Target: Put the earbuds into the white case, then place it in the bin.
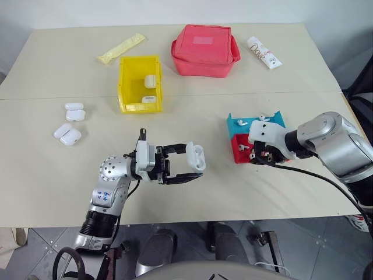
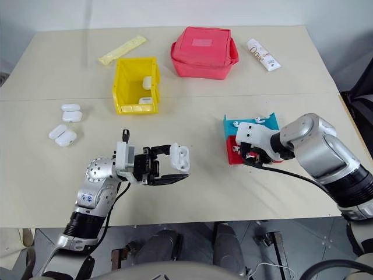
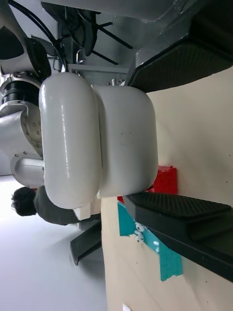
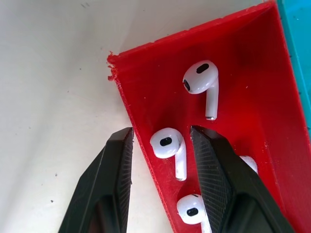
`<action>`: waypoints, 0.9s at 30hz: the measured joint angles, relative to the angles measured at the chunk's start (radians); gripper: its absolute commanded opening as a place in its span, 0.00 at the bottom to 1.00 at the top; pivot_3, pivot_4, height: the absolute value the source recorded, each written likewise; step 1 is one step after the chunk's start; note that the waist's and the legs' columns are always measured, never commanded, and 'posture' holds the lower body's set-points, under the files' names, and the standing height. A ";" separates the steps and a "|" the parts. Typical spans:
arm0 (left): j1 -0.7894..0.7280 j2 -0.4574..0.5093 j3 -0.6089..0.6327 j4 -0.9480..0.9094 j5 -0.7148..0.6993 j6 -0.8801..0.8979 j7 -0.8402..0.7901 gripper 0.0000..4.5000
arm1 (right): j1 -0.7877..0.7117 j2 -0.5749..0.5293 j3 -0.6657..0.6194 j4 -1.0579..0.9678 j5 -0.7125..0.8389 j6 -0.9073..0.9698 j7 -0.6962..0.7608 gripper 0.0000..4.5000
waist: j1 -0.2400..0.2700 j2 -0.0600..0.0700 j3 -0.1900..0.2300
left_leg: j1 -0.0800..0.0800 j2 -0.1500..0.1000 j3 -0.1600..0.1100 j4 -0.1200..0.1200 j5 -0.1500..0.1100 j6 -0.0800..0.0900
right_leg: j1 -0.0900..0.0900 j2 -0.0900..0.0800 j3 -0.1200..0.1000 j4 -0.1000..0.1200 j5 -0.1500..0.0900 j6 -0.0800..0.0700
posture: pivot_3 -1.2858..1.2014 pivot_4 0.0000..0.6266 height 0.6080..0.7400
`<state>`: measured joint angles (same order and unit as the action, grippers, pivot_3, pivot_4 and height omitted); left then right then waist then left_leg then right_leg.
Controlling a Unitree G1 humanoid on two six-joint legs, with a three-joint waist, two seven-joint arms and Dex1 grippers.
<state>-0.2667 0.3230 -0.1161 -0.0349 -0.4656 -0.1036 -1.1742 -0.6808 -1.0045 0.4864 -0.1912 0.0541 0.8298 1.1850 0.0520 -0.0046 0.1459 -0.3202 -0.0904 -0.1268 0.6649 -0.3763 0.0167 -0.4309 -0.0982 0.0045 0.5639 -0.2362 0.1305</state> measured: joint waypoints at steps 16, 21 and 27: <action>0.007 0.010 0.000 -0.031 0.000 0.018 0.016 0.61 | 0.020 0.002 0.000 0.006 -0.037 -0.023 0.027 0.29 | 0.000 0.000 0.000 | 0.000 0.000 0.000 0.000 0.000 0.000 | 0.000 0.000 0.000 0.000 0.000 0.000 | 0.52 0.24 1.00; 0.007 0.012 0.000 -0.031 0.000 0.018 0.016 0.61 | 0.020 0.016 -0.002 0.014 -0.039 -0.025 0.030 0.11 | -0.001 0.000 0.000 | 0.000 0.000 0.000 0.000 0.000 0.000 | 0.001 0.000 0.000 0.000 0.000 0.000 | 0.52 0.24 1.00; 0.004 0.011 0.001 -0.025 0.000 0.016 0.015 0.61 | 0.018 0.046 -0.024 0.041 -0.039 -0.034 0.019 0.11 | -0.004 0.000 0.000 | 0.001 0.000 0.000 0.000 0.000 0.000 | 0.001 0.000 0.000 0.000 0.000 0.000 | 0.52 0.24 1.00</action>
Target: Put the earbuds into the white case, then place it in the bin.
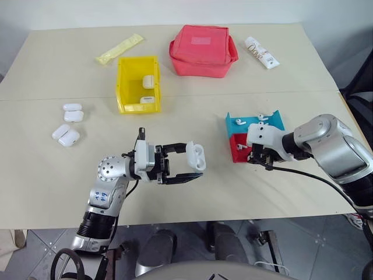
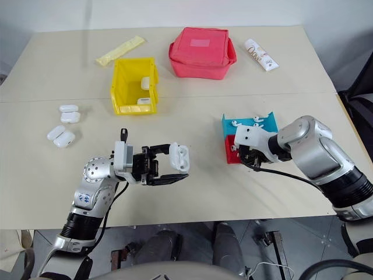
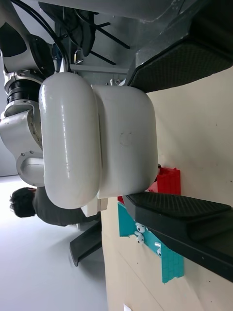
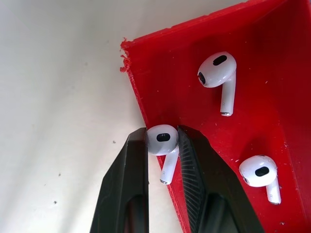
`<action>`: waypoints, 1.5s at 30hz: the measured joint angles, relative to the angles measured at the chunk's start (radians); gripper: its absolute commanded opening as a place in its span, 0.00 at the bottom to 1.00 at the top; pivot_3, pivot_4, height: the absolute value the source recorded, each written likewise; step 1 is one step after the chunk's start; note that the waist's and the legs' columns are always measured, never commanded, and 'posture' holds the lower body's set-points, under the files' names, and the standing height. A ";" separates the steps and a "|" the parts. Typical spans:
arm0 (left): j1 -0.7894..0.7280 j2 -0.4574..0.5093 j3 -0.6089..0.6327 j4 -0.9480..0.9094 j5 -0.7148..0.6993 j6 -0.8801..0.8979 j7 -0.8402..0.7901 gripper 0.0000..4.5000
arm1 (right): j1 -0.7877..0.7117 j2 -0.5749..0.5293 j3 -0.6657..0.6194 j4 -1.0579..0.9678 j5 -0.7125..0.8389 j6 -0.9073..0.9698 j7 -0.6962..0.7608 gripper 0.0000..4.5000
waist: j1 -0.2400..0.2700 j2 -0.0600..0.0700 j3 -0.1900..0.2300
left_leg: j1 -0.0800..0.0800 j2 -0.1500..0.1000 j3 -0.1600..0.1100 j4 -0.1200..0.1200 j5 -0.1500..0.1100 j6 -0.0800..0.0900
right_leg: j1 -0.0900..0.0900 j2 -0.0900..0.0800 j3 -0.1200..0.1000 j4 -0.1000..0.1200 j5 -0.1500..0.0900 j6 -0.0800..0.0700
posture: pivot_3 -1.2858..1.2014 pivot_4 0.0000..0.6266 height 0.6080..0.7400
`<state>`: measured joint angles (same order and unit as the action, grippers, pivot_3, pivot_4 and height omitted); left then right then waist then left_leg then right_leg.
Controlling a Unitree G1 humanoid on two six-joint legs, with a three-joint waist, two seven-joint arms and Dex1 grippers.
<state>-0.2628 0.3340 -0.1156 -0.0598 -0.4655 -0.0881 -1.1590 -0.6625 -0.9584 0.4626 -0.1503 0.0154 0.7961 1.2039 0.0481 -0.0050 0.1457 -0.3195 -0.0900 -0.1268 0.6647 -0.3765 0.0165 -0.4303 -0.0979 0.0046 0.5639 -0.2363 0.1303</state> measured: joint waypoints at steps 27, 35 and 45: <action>-0.320 -0.198 0.028 0.480 -0.019 -0.101 -0.244 0.61 | 0.296 0.470 -0.572 -0.395 0.632 -0.132 -0.298 0.11 | -0.001 0.001 0.001 | -0.001 -0.001 -0.002 0.000 0.001 0.001 | 0.002 0.000 -0.001 -0.004 0.003 0.002 | 0.52 0.24 1.00; -0.334 -0.207 0.039 0.507 -0.019 -0.101 -0.276 0.61 | 0.295 0.496 -0.538 -0.353 0.634 -0.189 -0.327 0.11 | -0.001 0.001 0.001 | -0.001 -0.001 -0.002 0.000 0.001 0.001 | 0.002 0.000 -0.001 -0.004 0.003 0.002 | 0.52 0.24 1.00; -0.338 -0.217 0.044 0.510 -0.017 -0.093 -0.272 0.61 | 0.331 0.506 -0.505 -0.324 0.633 -0.284 -0.332 0.11 | -0.002 0.001 0.001 | -0.001 -0.001 -0.002 0.000 0.001 0.001 | 0.002 0.001 -0.001 -0.004 0.003 0.002 | 0.52 0.24 1.00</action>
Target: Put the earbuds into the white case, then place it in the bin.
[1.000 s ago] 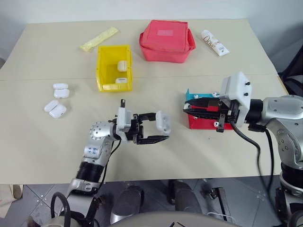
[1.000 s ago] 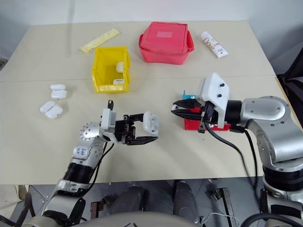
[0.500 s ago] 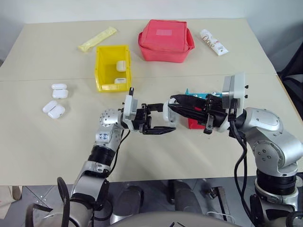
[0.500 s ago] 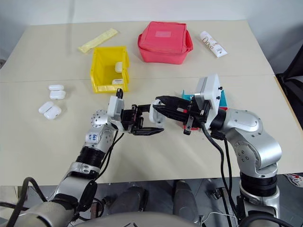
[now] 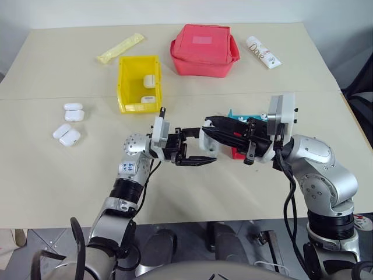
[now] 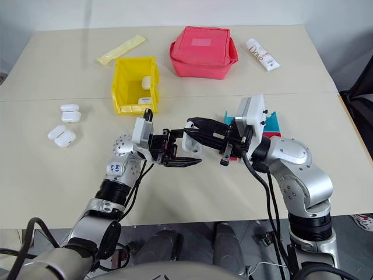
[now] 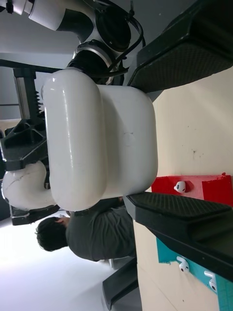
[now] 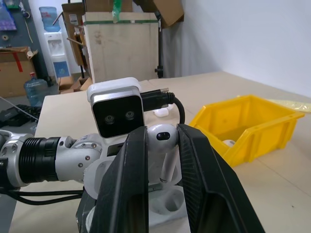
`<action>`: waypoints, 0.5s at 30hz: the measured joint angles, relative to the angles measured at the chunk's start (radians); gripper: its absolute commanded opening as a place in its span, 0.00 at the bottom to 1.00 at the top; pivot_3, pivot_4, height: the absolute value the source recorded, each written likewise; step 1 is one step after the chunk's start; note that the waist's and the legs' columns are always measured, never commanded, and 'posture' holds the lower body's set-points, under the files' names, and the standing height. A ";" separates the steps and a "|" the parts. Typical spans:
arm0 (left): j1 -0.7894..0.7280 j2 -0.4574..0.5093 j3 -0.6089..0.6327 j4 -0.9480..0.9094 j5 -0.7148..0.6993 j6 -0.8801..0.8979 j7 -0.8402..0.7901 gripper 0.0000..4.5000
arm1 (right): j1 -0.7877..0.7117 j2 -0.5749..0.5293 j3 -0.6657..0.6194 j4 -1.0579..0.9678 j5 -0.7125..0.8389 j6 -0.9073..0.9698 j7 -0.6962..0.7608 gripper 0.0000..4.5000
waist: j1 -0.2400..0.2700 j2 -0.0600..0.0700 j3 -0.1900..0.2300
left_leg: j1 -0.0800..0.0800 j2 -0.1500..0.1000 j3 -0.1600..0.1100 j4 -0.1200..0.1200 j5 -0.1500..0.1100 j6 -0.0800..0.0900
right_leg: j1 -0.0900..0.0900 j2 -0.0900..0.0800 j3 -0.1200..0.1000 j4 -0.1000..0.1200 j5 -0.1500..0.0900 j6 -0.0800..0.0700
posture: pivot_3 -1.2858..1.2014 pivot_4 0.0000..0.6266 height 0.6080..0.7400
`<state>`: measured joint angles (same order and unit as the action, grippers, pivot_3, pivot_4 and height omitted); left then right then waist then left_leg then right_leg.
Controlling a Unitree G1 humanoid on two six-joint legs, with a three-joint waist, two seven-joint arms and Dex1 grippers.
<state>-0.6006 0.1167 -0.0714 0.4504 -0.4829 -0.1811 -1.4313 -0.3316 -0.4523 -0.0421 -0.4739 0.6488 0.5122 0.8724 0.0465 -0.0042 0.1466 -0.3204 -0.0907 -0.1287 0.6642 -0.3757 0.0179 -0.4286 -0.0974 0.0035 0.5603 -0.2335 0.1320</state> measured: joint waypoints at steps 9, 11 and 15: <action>-0.014 -0.002 0.017 0.001 0.000 0.027 0.011 0.61 | 0.047 0.012 0.004 0.050 -0.010 -0.090 -0.004 0.11 | -0.001 0.000 0.000 | 0.000 0.000 0.000 0.000 0.000 0.000 | 0.000 0.000 0.000 0.000 0.000 0.000 | 0.52 0.24 1.00; -0.014 -0.003 0.017 0.001 0.000 0.033 0.011 0.61 | 0.055 0.012 0.005 0.054 -0.010 -0.104 -0.004 0.11 | -0.001 0.000 0.000 | 0.000 0.000 0.000 0.000 0.000 0.000 | 0.000 0.000 0.000 0.000 0.000 0.000 | 0.52 0.24 1.00; -0.014 -0.008 0.017 0.001 0.000 0.046 0.017 0.61 | 0.067 0.019 0.007 0.065 -0.007 -0.130 -0.004 0.11 | -0.001 0.000 0.000 | 0.000 0.000 0.000 0.000 0.000 0.000 | 0.000 0.000 0.000 0.000 0.000 0.000 | 0.52 0.24 1.00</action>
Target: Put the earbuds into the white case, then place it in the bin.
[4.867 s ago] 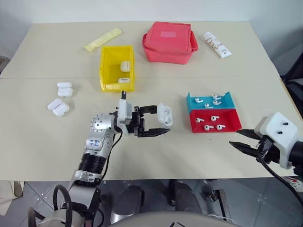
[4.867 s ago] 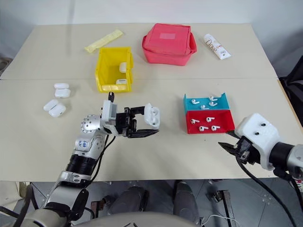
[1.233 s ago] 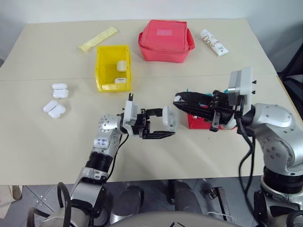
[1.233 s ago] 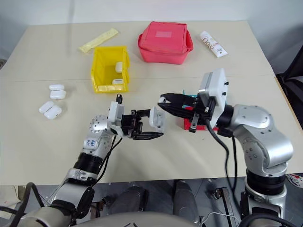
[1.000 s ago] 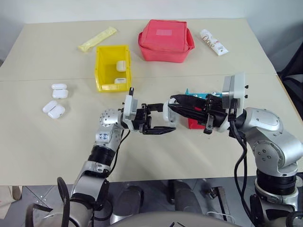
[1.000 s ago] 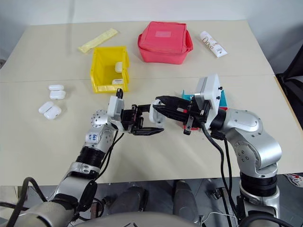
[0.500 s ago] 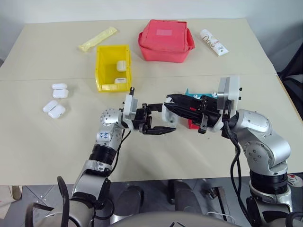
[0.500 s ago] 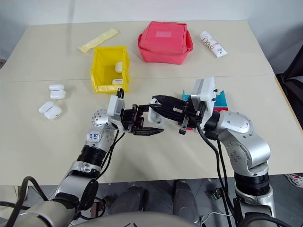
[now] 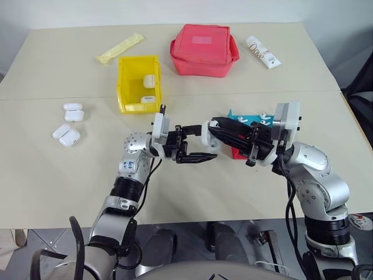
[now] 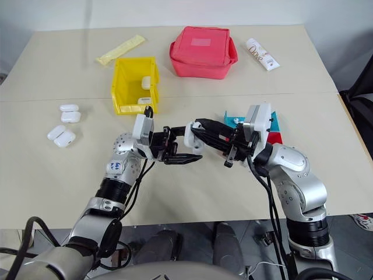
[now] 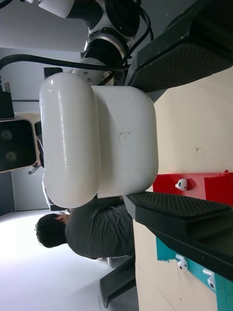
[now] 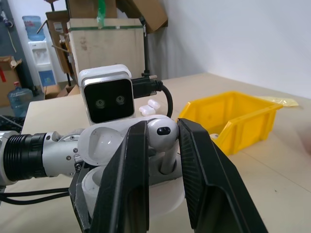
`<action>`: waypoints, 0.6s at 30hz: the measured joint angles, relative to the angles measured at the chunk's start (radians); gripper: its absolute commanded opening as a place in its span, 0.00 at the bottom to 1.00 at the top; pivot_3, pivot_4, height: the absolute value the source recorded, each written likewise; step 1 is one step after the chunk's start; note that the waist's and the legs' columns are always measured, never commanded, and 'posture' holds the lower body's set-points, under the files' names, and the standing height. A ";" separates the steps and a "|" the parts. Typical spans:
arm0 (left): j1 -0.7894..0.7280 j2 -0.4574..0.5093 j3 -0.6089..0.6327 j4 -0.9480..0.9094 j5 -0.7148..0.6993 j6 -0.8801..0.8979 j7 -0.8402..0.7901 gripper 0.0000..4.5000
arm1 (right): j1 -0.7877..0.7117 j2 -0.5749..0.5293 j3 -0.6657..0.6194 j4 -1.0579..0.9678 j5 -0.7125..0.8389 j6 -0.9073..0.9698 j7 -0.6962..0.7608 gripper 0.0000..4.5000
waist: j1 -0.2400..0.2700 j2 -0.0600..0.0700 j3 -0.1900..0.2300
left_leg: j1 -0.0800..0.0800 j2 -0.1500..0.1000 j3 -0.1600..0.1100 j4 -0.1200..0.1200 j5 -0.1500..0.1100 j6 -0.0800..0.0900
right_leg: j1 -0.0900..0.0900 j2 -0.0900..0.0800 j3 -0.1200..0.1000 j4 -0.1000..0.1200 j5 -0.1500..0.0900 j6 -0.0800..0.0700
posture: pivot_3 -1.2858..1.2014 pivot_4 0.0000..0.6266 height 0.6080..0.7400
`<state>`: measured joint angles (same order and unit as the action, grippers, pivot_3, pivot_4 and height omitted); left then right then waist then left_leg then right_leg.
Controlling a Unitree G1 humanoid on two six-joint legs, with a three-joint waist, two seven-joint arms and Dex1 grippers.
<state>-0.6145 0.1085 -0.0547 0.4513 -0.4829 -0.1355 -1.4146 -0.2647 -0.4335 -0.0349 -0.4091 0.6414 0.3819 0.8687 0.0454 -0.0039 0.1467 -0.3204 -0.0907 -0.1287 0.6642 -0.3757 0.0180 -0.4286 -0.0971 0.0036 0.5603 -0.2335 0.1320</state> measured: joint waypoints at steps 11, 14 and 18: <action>0.000 -0.018 0.003 0.000 0.000 -0.018 -0.001 0.61 | 0.013 -0.026 -0.003 -0.021 0.047 0.013 -0.007 0.11 | 0.001 0.000 0.000 | 0.000 0.000 0.000 0.000 0.000 0.000 | 0.000 0.000 0.000 0.000 0.000 0.000 | 0.52 0.24 1.00; 0.000 -0.020 0.004 0.002 0.000 -0.021 -0.004 0.61 | 0.010 -0.035 -0.003 -0.027 0.049 0.021 -0.008 0.11 | 0.001 0.000 0.000 | 0.000 0.000 0.000 0.000 0.000 0.000 | 0.000 0.000 0.000 0.000 0.000 0.000 | 0.52 0.24 1.00; 0.000 -0.020 0.004 0.011 0.000 -0.032 -0.023 0.61 | 0.007 -0.056 0.001 -0.046 0.049 0.040 -0.008 0.11 | 0.002 0.000 0.000 | 0.000 0.000 0.000 0.000 0.000 0.000 | 0.000 0.000 0.000 -0.001 0.000 0.000 | 0.52 0.24 1.00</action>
<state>-0.6145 0.0883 -0.0507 0.4619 -0.4833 -0.1679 -1.4374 -0.2574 -0.4900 -0.0337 -0.4547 0.6907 0.4223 0.8609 0.0470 -0.0039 0.1467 -0.3204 -0.0907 -0.1287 0.6642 -0.3757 0.0180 -0.4286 -0.0973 0.0036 0.5598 -0.2335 0.1320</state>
